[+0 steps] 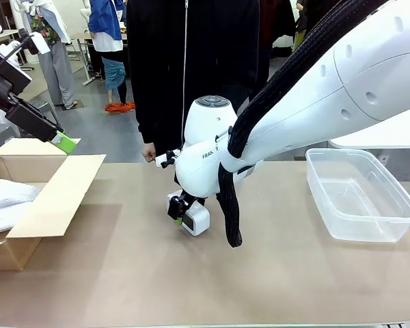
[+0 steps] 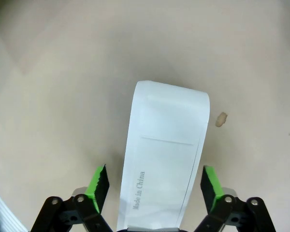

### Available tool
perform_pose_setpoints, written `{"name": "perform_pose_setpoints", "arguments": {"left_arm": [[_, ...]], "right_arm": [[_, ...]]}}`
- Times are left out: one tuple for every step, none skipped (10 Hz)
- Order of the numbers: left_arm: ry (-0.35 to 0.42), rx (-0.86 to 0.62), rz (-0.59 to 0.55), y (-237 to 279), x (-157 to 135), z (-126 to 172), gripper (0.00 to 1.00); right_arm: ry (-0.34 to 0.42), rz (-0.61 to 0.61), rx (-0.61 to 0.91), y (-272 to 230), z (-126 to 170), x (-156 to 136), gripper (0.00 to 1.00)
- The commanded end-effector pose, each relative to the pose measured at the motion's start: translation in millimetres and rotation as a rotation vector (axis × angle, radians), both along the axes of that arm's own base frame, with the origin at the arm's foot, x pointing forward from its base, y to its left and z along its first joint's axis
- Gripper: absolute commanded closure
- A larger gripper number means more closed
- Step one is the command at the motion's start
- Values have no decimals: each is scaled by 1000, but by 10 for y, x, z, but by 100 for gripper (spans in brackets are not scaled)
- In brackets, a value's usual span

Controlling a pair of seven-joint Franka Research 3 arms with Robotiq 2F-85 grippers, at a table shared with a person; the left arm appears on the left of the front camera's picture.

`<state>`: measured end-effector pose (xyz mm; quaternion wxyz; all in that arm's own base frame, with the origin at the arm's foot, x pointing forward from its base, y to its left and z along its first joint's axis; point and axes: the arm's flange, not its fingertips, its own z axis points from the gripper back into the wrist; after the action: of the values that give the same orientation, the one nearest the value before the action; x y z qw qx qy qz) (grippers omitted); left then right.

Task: Separate and place wrapped and unwrapped clocks.
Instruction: Pick up the Digital clock indicated by the person.

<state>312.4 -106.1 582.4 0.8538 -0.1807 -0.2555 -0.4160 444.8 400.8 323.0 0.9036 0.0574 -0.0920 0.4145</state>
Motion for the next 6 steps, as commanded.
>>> {"name": "perform_pose_setpoints", "arguments": {"left_arm": [[3, -1, 3, -7, -10, 1, 0], [3, -1, 3, -7, -10, 1, 0], [3, -1, 3, -7, -10, 1, 0], [3, -1, 3, -7, -10, 1, 0], [3, -1, 3, -7, -10, 1, 0], [3, -1, 3, -7, -10, 1, 0]], "right_arm": [[-21, -36, -34, 85, 31, 19, 17], [-24, -39, -38, 87, 37, 13, 34], [-28, -35, -36, 89, 48, 6, 36], [-29, -31, -43, 94, 54, 0, 52], [-31, -31, -53, 100, 65, -3, 54], [-35, -28, -54, 102, 76, -4, 71]]}}
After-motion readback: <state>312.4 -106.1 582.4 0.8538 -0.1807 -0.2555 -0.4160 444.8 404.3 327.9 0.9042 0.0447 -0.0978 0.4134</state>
